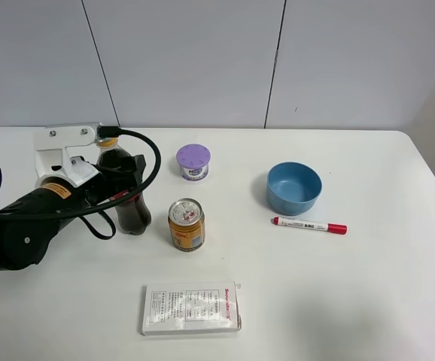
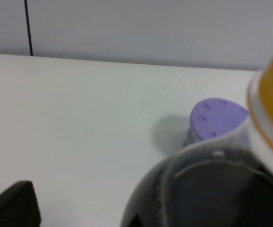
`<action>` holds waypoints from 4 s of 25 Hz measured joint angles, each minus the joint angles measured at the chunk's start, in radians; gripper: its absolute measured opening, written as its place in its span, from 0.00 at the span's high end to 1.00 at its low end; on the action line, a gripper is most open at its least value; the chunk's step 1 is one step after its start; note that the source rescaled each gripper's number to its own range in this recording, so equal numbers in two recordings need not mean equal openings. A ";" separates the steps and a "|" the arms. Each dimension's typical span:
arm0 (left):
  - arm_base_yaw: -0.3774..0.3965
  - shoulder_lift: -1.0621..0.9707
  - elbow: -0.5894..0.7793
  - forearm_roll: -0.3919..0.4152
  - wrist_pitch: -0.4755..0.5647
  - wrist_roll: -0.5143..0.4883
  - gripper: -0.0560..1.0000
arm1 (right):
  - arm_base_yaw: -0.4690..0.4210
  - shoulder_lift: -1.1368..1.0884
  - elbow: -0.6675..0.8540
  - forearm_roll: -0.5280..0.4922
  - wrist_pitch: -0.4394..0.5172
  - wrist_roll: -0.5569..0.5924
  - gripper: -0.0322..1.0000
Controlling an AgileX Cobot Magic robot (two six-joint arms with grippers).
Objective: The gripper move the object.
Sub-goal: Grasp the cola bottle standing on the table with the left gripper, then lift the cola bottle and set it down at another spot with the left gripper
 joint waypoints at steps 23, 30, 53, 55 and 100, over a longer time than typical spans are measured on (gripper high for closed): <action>-0.001 -0.016 0.002 0.104 -0.013 -0.015 0.91 | 0.000 0.000 0.000 0.000 0.000 0.000 0.00; -0.001 -0.032 -0.146 0.207 0.105 0.066 0.92 | 0.000 0.000 0.000 0.000 0.000 0.000 0.00; -0.001 0.092 -0.729 0.410 0.730 0.182 0.94 | 0.000 0.000 0.000 0.000 0.000 0.000 0.00; -0.001 0.122 -0.779 0.410 0.760 0.182 0.94 | 0.000 0.000 0.000 0.000 0.000 0.000 0.00; 0.058 0.625 -1.328 0.341 0.830 0.197 0.95 | 0.000 0.000 0.000 0.000 0.000 0.000 0.00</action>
